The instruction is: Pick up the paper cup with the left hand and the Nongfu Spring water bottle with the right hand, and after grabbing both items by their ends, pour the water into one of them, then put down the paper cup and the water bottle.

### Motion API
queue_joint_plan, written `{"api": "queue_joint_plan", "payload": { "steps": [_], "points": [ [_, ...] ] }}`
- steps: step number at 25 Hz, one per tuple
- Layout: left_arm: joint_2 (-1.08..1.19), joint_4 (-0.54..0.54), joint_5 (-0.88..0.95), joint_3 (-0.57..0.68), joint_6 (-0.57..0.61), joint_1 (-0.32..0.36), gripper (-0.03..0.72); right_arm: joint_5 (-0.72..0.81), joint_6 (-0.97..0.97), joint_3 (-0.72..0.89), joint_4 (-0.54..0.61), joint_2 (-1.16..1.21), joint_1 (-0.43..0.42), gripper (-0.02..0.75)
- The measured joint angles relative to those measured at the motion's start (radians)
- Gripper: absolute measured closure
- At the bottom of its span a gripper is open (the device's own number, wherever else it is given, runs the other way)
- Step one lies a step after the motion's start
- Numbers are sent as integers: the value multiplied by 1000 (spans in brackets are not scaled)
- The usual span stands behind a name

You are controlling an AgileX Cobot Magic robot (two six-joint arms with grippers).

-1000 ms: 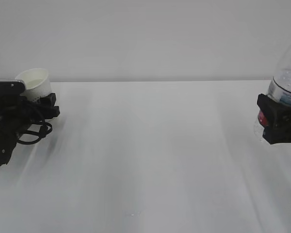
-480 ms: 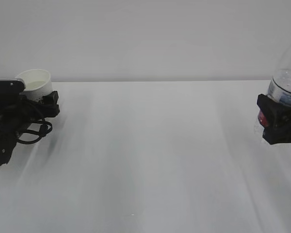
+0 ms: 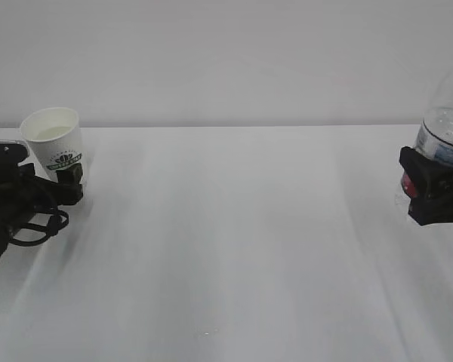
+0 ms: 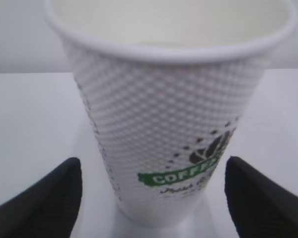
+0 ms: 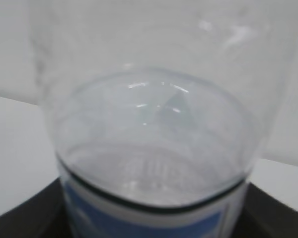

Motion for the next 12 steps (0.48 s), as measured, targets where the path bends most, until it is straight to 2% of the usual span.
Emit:
{"api": "queue_joint_plan", "payload": {
  "steps": [7, 12],
  "points": [
    [-116, 25, -2, 110, 0, 0, 43, 0, 0, 0, -4, 0, 0, 259],
    [-208, 116, -2, 212, 0, 0, 58, 0, 0, 0, -4, 0, 0, 259]
  ]
}}
